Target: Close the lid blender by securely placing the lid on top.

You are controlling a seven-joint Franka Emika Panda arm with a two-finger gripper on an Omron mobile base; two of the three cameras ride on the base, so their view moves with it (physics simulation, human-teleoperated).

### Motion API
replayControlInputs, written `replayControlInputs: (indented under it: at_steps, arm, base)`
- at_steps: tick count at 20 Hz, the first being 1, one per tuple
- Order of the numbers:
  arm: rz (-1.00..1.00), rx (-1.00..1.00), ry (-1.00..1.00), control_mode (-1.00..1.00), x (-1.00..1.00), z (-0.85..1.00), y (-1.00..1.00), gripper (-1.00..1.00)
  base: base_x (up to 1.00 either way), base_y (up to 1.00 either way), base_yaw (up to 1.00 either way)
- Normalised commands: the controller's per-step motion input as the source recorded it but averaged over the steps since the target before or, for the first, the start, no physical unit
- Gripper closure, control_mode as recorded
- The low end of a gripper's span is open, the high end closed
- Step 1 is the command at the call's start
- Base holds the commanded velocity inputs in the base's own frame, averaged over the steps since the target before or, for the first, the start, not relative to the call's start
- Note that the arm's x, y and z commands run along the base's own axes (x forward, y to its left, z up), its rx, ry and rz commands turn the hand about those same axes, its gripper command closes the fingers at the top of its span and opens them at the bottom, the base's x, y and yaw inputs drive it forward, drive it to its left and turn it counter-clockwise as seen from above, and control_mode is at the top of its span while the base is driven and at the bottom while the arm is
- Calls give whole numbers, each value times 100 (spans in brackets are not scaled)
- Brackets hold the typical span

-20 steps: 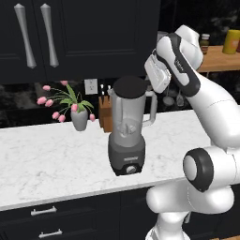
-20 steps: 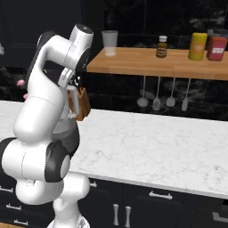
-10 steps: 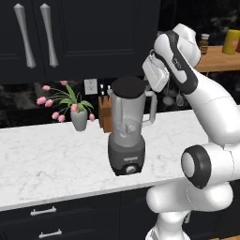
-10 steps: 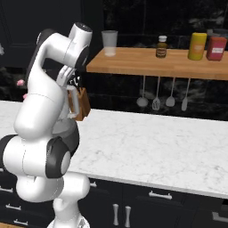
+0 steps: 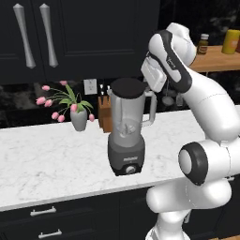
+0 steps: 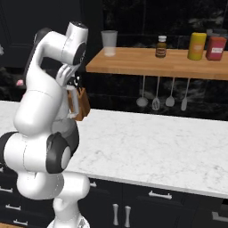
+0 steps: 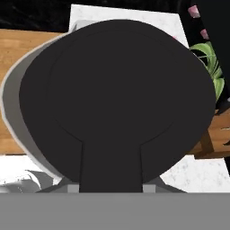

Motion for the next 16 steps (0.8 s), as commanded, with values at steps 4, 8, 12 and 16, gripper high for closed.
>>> replayControlInputs:
  at_steps: [4, 8, 12, 16]
  arm:
    - [1, -4, 2, -100, 0, -4, 24, 100]
    - [0, 0, 0, -100, 0, 0, 0, 100]
    - [0, 0, 0, -100, 0, 0, 0, 100]
    - [0, 0, 0, -100, 0, 0, 0, 100]
  base:
    - [0, 0, 0]
    - [0, 0, 0]
    - [0, 0, 0]
    - [0, 0, 0]
